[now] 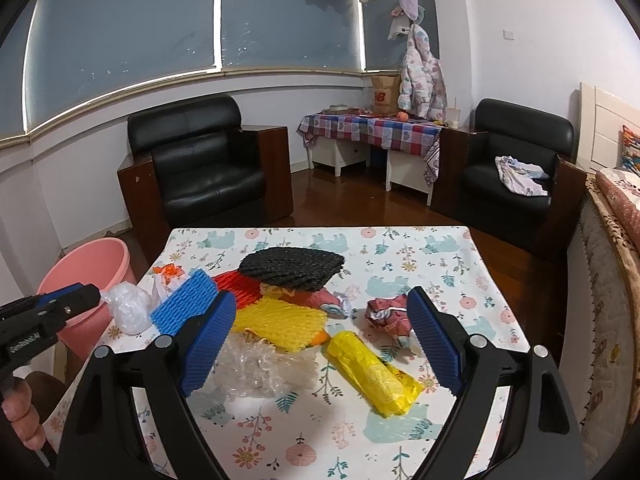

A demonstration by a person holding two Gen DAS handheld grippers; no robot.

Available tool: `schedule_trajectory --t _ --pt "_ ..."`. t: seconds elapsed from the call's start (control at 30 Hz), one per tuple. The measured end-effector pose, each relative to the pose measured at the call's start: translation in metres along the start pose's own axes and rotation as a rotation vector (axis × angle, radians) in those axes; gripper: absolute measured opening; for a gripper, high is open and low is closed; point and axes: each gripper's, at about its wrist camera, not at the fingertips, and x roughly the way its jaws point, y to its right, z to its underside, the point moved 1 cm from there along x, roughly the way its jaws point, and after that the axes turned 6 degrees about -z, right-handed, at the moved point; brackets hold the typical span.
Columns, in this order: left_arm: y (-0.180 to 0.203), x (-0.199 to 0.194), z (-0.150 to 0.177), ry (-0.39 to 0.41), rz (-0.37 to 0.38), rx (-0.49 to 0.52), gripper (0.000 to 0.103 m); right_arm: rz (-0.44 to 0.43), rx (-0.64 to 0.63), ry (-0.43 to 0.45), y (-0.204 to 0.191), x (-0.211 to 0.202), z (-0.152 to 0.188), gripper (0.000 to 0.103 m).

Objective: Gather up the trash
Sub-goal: 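Grasp the clear plastic bag with the left tool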

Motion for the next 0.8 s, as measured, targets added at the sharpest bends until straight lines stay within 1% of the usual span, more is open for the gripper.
schedule_trajectory --t 0.13,0.23,0.3,0.4,0.47,0.53,0.63,0.73,0.8 --pt "-0.012 -0.004 0.006 -0.004 -0.039 -0.004 0.028 -0.02 -0.011 -0.015 -0.005 0.006 0.002 0.088" --pt "-0.024 0.001 0.01 -0.032 -0.075 -0.035 0.028 -0.043 -0.007 -0.028 -0.007 0.01 0.005 0.088" --pt "-0.034 0.007 0.012 -0.06 -0.085 -0.065 0.029 -0.062 -0.003 -0.037 -0.008 0.013 0.006 0.088" --pt "-0.041 0.017 0.01 -0.089 -0.087 -0.102 0.038 -0.08 -0.006 -0.049 -0.01 0.017 0.007 0.088" --pt "-0.04 0.023 0.006 -0.089 -0.096 -0.096 0.045 -0.093 -0.005 -0.058 -0.011 0.02 0.008 0.088" --pt "-0.039 0.032 0.002 -0.088 -0.1 -0.092 0.048 -0.113 -0.005 -0.069 -0.012 0.024 0.008 0.088" --pt "-0.039 0.046 -0.004 -0.092 -0.105 -0.089 0.048 -0.144 -0.013 -0.08 -0.015 0.028 0.006 0.088" --pt "-0.04 0.061 -0.006 -0.112 -0.117 -0.088 0.048 -0.179 -0.021 -0.089 -0.02 0.031 0.004 0.088" --pt "-0.041 0.067 -0.005 -0.124 -0.125 -0.087 0.042 -0.207 -0.021 -0.091 -0.024 0.034 0.002 0.088"
